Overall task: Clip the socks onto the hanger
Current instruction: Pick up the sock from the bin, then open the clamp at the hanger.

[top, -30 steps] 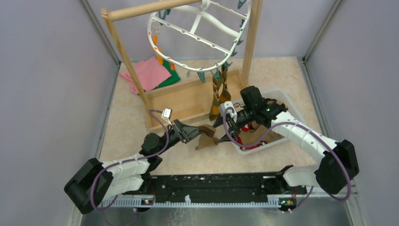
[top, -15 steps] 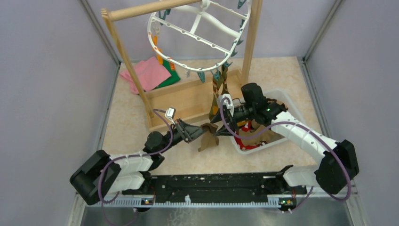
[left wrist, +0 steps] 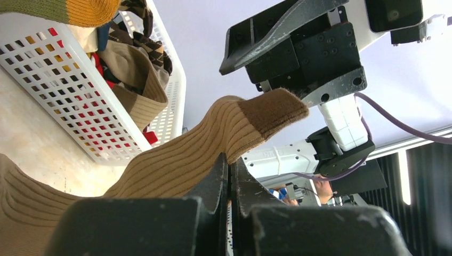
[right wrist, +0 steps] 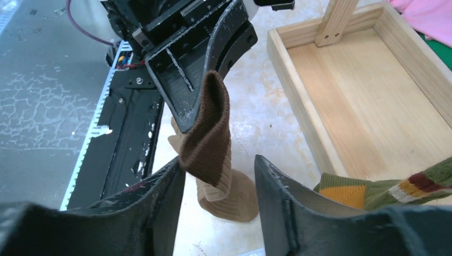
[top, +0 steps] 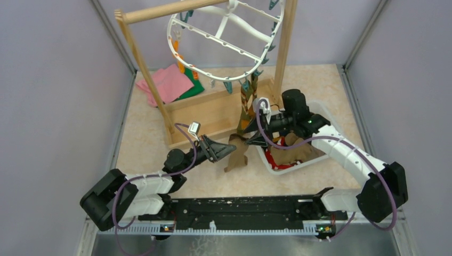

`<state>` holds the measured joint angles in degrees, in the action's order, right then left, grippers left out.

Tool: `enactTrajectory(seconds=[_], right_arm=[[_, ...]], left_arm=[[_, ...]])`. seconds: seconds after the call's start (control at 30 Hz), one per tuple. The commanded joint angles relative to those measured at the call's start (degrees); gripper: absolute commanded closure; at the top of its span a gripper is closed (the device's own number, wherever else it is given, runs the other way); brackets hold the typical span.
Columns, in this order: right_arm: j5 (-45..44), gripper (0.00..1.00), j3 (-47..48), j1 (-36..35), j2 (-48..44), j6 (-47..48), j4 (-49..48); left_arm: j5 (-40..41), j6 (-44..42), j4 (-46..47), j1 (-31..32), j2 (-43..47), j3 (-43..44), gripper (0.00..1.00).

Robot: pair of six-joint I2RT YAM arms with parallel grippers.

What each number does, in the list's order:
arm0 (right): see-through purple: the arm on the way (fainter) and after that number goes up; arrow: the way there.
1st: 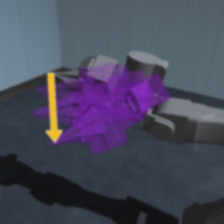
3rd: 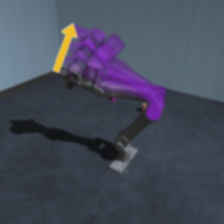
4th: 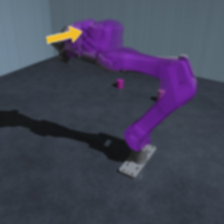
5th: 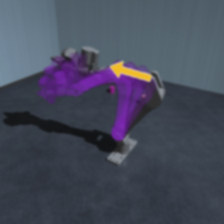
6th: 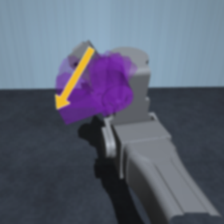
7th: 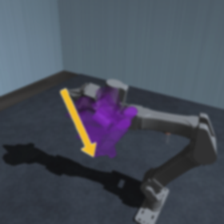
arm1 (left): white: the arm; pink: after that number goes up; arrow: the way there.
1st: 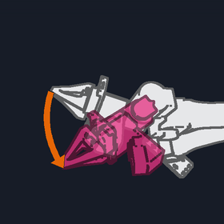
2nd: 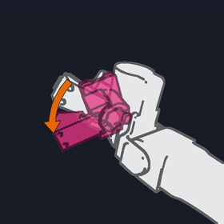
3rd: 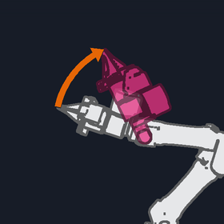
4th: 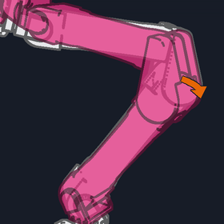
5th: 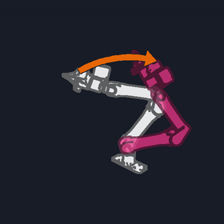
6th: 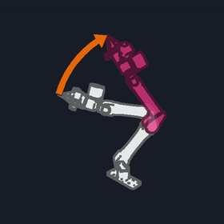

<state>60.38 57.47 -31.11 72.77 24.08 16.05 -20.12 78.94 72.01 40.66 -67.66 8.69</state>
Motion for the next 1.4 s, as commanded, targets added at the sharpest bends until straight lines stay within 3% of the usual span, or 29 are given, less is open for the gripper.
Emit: enactTrajectory(seconds=[0.0,0.17,0.3,0.33,0.43,0.5,0.6,0.73,0.87,0.93,1.1,1.37], right_arm=[[4.61,0.53,1.35,0.77,-2.01,-2.97,-4.24],[8.65,0.71,0.27,0.71,-0.91,-5.37,-7.09],[9.55,0.94,0.69,0.7,-1.0,-4.85,-6.34],[9.65,0.99,0.95,0.7,-1.09,-4.01,-5.34],[9.99,1.0,1.91,0.71,-1.44,-0.11,-1.4],[10.47,1.0,2.53,0.7,-1.68,3.68,2.05],[11.16,1.0,3.47,0.7,-1.76,10.9,8.37],[10.98,1.0,4.57,0.66,-1.71,17.84,14.88],[10.19,1.0,5.22,0.39,-1.67,21.11,17.48],[9.73,1.0,5.42,0.28,-1.68,22.01,18.26],[7.48,1.0,6.46,0.31,-1.89,22.57,19.48],[4.36,1.0,6.62,0.28,-2.29,20.1,17.71]], left_arm=[[-0.94,-0.41,4.89,0.29,-0.06,2.25,1.0],[-1.28,-0.58,5.41,0.34,-0.28,2.32,1.0],[-2.09,-2.57,5.26,0.24,-0.28,2.39,0.97],[-2.3,-4.34,4.88,0.16,-0.18,2.39,0.89],[-2.25,-14.86,1.58,-0.5,1.46,1.39,0.58],[-3.84,-26.6,-0.07,-1.26,3.59,0.2,0.39],[-7.88,-41.82,-6.27,-1.64,8.93,-0.27,0.22],[-14.08,-58.56,-14.79,-1.47,17.55,0.59,0.09],[-12.48,-68.72,-13.14,-1.47,24.25,-1.2,0.06],[-7.72,-70.72,-13.05,-1.55,26.04,-1.24,0.05],[4.57,-68.34,-10.93,-1.55,24.3,1.7,0.04],[11.94,-60.19,-4.01,-2.87,11.22,12.61,0.07]])
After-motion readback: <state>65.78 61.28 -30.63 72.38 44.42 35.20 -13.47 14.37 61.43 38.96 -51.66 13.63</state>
